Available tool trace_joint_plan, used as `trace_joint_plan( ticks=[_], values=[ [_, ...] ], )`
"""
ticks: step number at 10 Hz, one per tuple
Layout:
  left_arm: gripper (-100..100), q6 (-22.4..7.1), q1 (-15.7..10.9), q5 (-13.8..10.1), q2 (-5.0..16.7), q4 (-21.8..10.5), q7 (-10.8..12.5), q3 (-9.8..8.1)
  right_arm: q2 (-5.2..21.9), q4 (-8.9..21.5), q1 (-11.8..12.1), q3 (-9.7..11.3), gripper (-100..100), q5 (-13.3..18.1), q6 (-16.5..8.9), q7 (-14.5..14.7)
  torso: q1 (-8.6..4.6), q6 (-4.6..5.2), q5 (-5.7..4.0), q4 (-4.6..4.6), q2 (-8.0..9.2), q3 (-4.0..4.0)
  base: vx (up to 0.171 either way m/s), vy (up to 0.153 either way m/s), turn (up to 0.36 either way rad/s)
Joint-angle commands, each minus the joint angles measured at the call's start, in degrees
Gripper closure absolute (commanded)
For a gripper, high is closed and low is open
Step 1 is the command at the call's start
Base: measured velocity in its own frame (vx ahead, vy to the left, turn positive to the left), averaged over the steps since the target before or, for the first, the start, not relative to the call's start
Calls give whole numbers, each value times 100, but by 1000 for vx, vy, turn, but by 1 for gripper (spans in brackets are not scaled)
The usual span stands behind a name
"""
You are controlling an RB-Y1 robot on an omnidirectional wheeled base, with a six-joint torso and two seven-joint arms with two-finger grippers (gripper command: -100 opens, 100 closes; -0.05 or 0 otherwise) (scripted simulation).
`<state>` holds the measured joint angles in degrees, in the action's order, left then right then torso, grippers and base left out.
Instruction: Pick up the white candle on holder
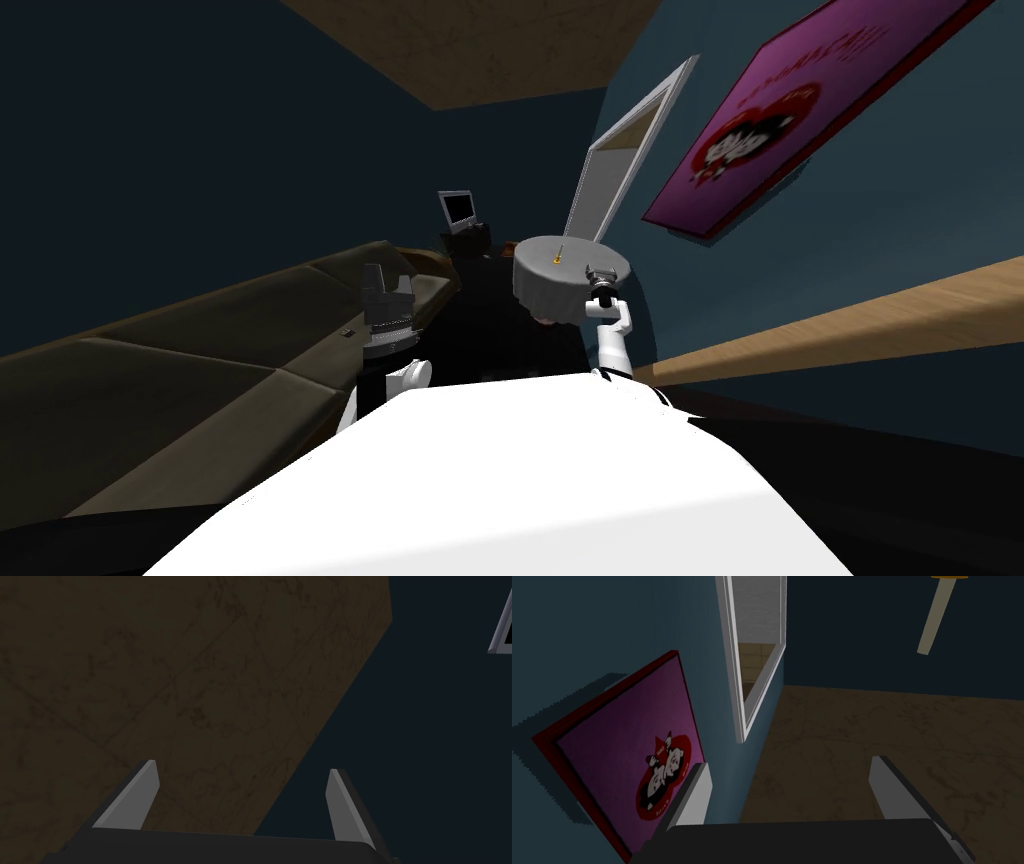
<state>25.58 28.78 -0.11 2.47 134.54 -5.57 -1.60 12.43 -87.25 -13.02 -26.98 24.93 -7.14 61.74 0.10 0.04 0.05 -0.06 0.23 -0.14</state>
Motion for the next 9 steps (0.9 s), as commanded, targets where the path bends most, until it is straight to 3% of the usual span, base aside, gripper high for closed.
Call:
trace_joint_plan(
  ticks=[1, 2, 3, 4, 5, 6, 9],
  values=[
    [0, 0, 0, 0, 0, 0, 0, 0, -71, 129, -197, -32, -100, -52, 63, 286, 0, 0, 0, 0, 0, 0, -42, -9, -90],
    [0, 0, 0, 0, 0, 0, 0, 0, -71, 129, -197, -32, -100, -52, 63, 382, 0, 1, 0, 0, 0, 0, -35, -6, -28],
    [0, 0, 0, 0, 0, 0, 0, 0, -130, 269, -374, -68, -100, -85, 131, 583, 1, -1, 0, 0, -2, 1, -29, -5, -51],
    [0, 0, 0, 0, 0, 0, 0, 0, -130, 269, -374, -68, -100, -85, 131, 677, 2, 0, 0, 1, -4, 3, -21, -3, -34],
    [0, 0, 0, 0, 0, 0, 0, 0, -182, 417, -545, -105, -100, -114, 201, 877, 3, 0, 1, 1, -7, 4, -22, -4, -72],
    [0, 0, 0, 0, 0, 0, 0, 0, -182, 417, -545, -105, -100, -114, 201, 970, 3, 0, 1, 2, -8, 5, -19, -1, -28],
    [0, 0, 0, 0, 0, 0, 0, 0, -262, 733, -869, -183, -100, -154, 344, 1460, 6, 0, 1, 3, -12, 7, -10, 4, -44]
  ],
)
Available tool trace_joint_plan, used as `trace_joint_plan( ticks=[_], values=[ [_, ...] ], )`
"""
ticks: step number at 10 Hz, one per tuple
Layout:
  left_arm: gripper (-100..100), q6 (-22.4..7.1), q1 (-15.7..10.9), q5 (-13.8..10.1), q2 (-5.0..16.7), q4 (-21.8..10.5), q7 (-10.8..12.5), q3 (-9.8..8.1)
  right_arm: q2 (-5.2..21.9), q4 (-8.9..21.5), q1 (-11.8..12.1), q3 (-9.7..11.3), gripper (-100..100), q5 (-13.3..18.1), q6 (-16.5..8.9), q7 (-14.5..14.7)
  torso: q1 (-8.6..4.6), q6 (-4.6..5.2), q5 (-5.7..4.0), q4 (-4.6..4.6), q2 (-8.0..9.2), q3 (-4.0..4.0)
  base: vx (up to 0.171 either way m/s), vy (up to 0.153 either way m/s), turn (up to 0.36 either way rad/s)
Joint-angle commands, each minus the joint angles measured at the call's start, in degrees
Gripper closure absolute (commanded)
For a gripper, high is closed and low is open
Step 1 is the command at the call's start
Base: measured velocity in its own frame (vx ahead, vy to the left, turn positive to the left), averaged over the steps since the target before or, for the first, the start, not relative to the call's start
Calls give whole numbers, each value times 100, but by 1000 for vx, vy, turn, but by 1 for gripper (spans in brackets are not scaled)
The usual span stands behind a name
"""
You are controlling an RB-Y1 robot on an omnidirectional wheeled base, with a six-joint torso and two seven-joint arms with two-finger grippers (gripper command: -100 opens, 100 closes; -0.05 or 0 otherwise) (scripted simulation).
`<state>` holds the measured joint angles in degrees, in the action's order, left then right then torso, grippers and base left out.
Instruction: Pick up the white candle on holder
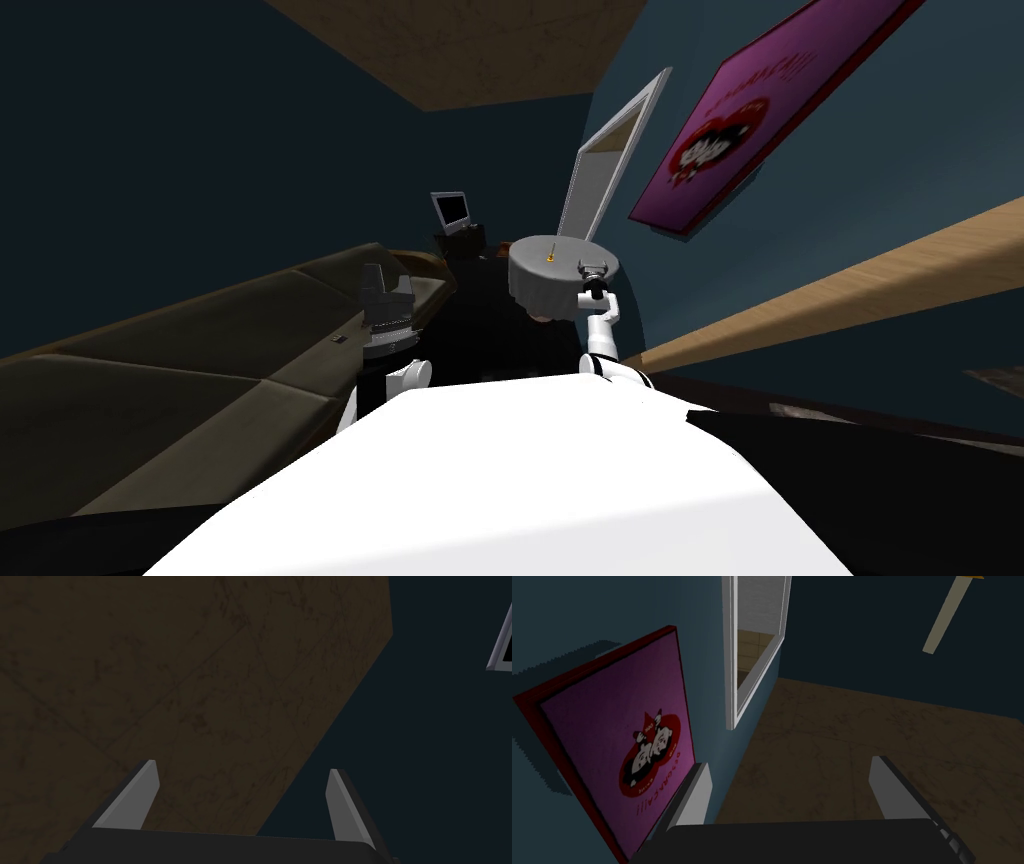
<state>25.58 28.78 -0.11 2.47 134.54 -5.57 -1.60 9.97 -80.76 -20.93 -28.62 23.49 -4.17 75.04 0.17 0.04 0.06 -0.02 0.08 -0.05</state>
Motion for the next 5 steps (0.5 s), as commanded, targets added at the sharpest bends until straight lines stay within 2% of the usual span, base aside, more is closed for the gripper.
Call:
trace_joint_plan(
  ticks=[1, 2, 3, 4, 5],
  values=[
    [0, 0, 0, 0, 0, 0, 0, 0, -16, 83, -78, -20, -100, -10, 47, 220, 0, 0, 0, 0, 0, 0, -2, 7, -26],
    [0, 0, 0, 0, 0, 0, 0, 0, -44, 249, -230, -60, -100, -23, 120, 425, 0, 0, 0, 0, -1, 1, 4, 10, -51],
    [0, 0, 0, 0, 0, 0, 0, 0, -44, 249, -230, -60, -100, -23, 120, 504, 2, 0, 0, 1, -3, 2, 5, 12, -20],
    [0, 0, 0, 0, 0, 0, 0, 0, -67, 418, -374, -100, -100, -30, 194, 715, 2, -1, 1, 1, -4, 2, 10, 15, -38],
    [0, 0, 0, 0, 0, 0, 0, 0, -67, 418, -374, -100, -100, -30, 194, 782, 4, 0, 1, 1, -6, 3, 10, 13, -21]
  ],
)
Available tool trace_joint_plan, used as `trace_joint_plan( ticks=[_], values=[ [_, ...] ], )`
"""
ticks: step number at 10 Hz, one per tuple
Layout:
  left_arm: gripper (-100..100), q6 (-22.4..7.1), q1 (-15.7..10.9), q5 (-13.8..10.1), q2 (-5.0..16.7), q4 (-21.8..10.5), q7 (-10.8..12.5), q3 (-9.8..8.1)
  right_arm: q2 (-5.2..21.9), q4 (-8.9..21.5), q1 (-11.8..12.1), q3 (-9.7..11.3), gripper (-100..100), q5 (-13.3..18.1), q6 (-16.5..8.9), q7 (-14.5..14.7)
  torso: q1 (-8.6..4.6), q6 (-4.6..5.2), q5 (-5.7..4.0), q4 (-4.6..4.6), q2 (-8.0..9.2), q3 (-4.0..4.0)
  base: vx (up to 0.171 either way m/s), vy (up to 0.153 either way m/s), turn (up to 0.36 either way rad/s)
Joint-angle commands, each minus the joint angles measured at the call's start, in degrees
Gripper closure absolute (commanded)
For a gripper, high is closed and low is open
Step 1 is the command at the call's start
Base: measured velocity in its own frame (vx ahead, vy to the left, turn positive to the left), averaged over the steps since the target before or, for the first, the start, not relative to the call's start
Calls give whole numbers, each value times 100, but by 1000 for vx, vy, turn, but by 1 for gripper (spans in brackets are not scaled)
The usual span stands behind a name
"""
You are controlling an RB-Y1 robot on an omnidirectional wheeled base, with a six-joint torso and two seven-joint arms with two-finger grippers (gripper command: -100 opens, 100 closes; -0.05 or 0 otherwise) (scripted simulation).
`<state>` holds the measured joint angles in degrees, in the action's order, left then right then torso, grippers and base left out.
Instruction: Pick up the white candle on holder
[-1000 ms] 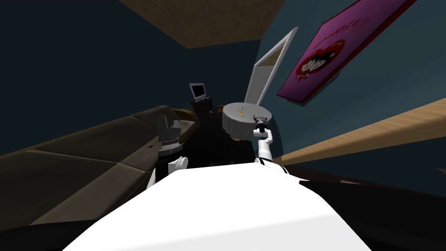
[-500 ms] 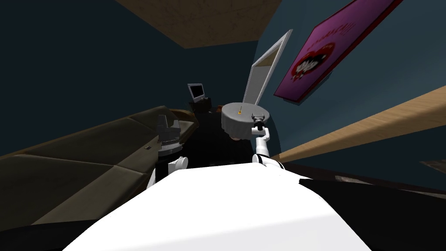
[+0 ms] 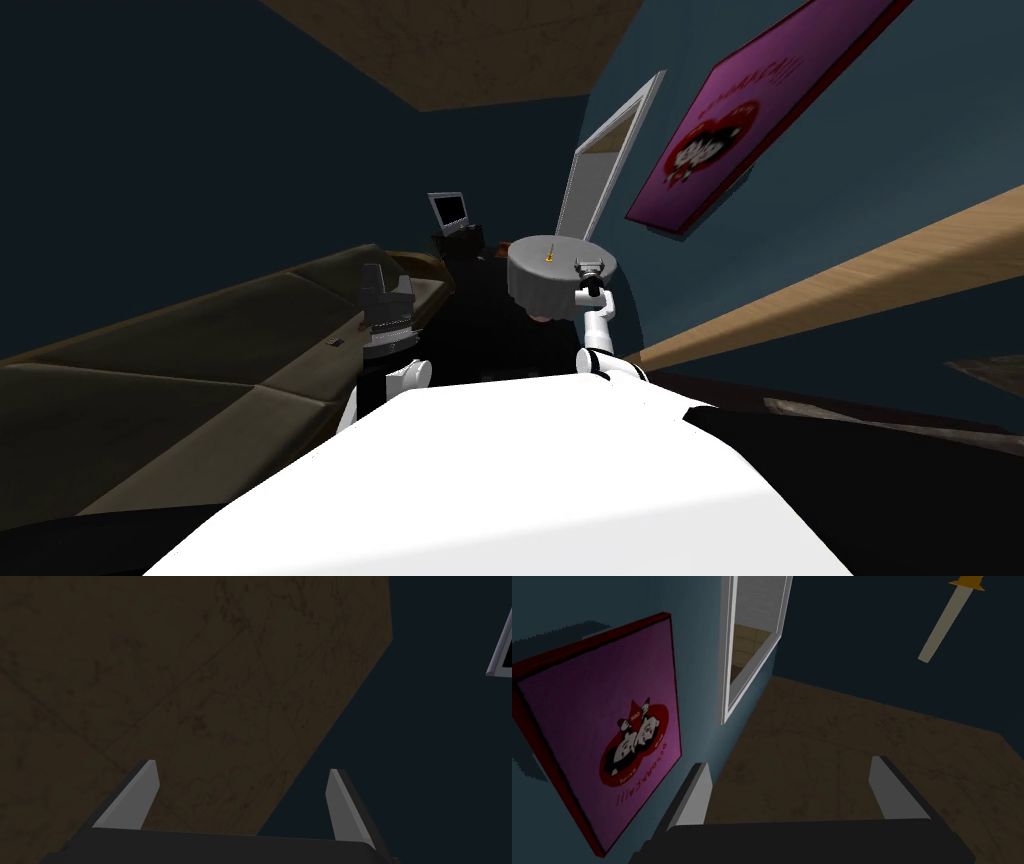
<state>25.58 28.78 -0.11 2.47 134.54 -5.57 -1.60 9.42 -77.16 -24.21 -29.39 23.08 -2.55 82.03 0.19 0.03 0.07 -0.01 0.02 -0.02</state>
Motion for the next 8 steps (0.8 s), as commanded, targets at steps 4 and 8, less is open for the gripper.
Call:
trace_joint_plan(
  ticks=[4, 8],
  values=[
    [0, 0, 0, 0, 0, 0, 0, 0, -40, 406, -311, -105, -100, 10, 178, 622, 3, 0, 1, 1, -6, 3, 22, 16, -25],
    [0, 0, 1, 0, 0, 0, 0, 0, -60, 760, -542, -193, -100, 24, 317, 1128, 0, 0, 0, 4, -18, 10, 47, 15, -18]
  ],
)
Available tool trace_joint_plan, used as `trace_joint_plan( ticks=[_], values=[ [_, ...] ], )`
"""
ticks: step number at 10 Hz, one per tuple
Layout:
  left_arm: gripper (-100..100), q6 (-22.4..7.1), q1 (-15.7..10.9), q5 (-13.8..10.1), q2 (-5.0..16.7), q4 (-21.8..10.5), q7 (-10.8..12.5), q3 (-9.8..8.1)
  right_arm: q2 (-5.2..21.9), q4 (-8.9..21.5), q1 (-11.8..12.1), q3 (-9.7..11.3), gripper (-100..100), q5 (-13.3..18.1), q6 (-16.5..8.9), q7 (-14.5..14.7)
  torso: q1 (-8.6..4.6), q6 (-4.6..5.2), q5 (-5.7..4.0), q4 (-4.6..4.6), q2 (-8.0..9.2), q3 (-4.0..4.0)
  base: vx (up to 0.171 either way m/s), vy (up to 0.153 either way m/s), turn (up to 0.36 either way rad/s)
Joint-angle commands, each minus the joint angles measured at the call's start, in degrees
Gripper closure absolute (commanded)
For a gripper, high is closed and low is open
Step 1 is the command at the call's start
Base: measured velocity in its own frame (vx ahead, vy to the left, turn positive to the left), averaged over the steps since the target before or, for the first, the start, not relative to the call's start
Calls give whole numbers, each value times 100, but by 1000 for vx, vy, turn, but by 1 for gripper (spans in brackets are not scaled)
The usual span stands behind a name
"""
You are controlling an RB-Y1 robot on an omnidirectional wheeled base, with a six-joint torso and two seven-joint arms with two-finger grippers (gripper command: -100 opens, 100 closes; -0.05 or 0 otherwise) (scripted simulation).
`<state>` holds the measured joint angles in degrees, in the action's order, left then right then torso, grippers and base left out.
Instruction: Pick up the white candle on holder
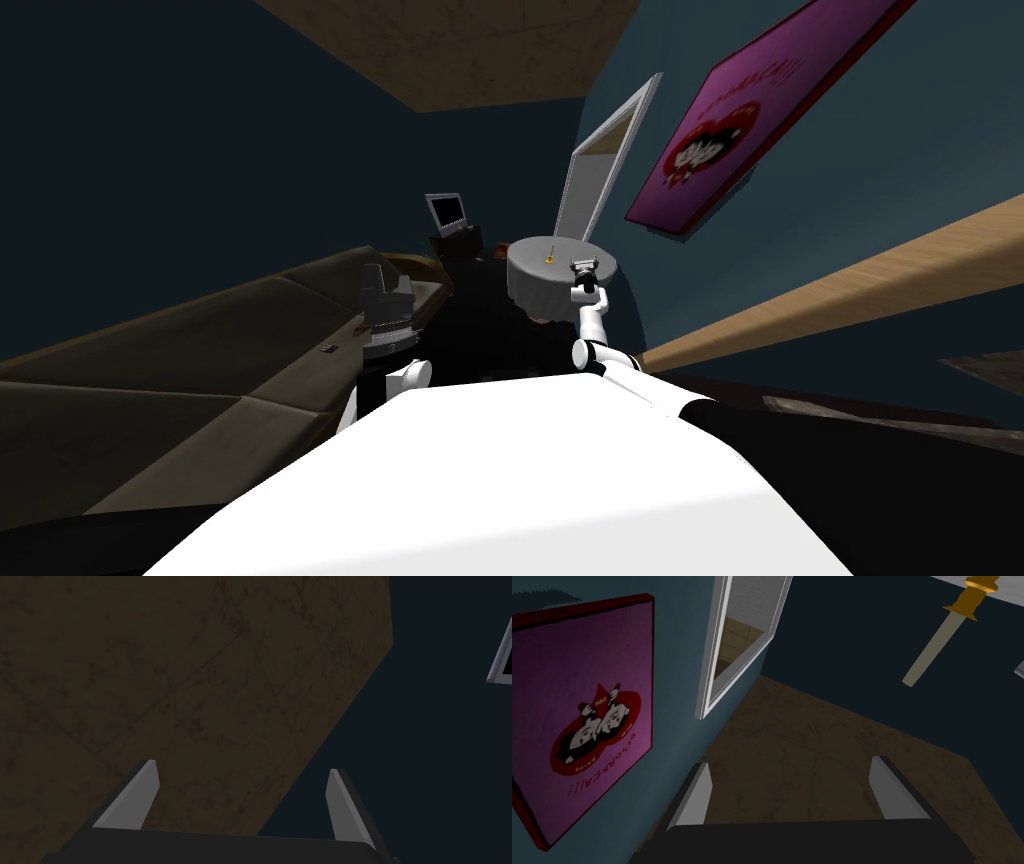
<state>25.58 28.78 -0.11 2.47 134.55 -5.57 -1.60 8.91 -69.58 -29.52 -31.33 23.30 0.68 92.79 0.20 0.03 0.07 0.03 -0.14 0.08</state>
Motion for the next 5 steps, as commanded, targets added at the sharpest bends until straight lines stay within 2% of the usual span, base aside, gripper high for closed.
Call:
trace_joint_plan(
  ticks=[1, 2, 3, 5],
  values=[
    [0, 0, 0, 0, 0, 0, 0, 0, -23, 178, -114, -44, -100, 14, 59, 286, 0, 0, 0, 0, 0, 0, 56, 20, -22],
    [0, 0, 0, 0, 0, 0, 0, 0, -44, 349, -209, -89, -100, 29, 122, 431, 2, 0, 0, 0, -2, 1, 97, 20, -30],
    [0, 0, 1, 0, 0, 0, 0, 0, -44, 349, -209, -89, -100, 29, 122, 516, 2, -1, 1, 2, -14, 8, 85, 21, 0],
    [0, 0, 0, 0, 0, 0, 0, 0, -118, 672, -375, -174, -100, 63, 238, 890, 0, 0, 0, 3, -16, 9, 103, 9, -11]
  ],
)
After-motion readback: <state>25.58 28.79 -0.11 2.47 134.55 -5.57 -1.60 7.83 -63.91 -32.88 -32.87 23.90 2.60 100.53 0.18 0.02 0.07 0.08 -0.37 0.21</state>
